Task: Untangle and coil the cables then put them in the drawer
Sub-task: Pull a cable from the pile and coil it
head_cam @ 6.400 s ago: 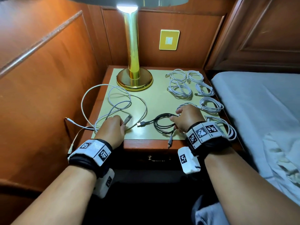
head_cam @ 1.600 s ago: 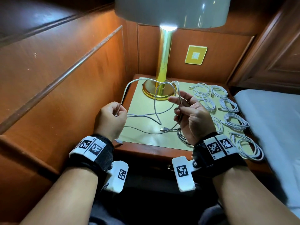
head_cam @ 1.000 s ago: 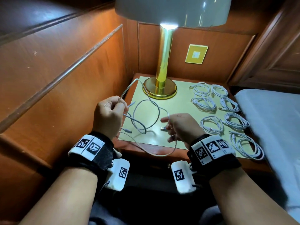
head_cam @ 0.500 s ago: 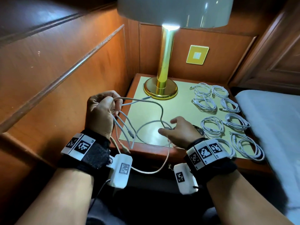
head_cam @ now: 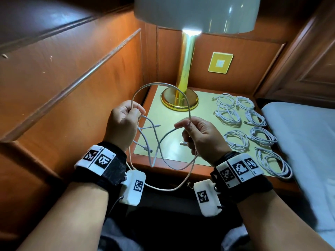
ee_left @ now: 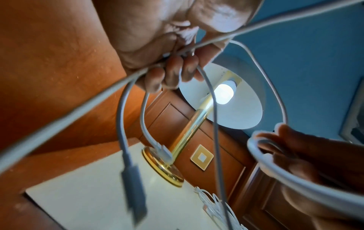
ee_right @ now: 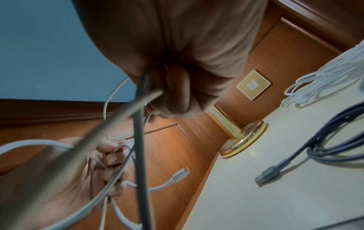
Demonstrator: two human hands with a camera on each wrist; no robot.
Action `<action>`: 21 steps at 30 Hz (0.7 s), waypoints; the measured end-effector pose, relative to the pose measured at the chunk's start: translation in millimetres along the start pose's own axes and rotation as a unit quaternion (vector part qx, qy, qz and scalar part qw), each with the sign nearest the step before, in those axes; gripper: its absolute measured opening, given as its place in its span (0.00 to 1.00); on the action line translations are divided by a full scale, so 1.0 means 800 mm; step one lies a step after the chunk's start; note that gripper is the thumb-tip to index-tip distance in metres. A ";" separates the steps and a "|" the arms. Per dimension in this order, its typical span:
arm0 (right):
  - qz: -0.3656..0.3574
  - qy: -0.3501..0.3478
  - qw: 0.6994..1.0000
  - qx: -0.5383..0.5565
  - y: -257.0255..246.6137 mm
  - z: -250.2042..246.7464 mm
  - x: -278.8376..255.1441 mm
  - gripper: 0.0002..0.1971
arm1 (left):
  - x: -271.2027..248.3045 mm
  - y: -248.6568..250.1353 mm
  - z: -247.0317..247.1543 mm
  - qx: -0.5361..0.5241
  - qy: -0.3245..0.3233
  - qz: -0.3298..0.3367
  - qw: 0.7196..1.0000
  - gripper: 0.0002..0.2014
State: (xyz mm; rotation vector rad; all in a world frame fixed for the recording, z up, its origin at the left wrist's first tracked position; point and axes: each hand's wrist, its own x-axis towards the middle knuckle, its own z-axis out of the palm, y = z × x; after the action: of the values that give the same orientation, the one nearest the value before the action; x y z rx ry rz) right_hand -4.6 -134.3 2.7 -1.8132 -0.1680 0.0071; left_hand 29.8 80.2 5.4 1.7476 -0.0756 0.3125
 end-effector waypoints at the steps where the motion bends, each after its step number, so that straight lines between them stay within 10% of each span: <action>1: 0.006 -0.002 1.000 0.007 -0.001 -0.002 -0.003 0.15 | -0.002 0.000 -0.001 0.010 -0.008 -0.005 1.000 0.09; 13: 0.139 -0.097 0.985 -0.011 -0.018 -0.041 -0.082 0.11 | -0.059 -0.003 -0.027 0.174 -0.206 -0.020 0.963 0.13; 21: 0.180 -0.071 0.968 -0.161 -0.021 -0.057 -0.122 0.26 | -0.118 0.034 0.025 0.081 -0.309 -0.003 0.948 0.13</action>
State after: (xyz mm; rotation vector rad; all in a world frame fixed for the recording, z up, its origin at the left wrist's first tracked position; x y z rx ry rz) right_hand -98.4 -186.0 22.3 -2.1461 0.0664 0.3869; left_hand -63.2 43.7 4.2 1.9527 -0.5080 -0.2532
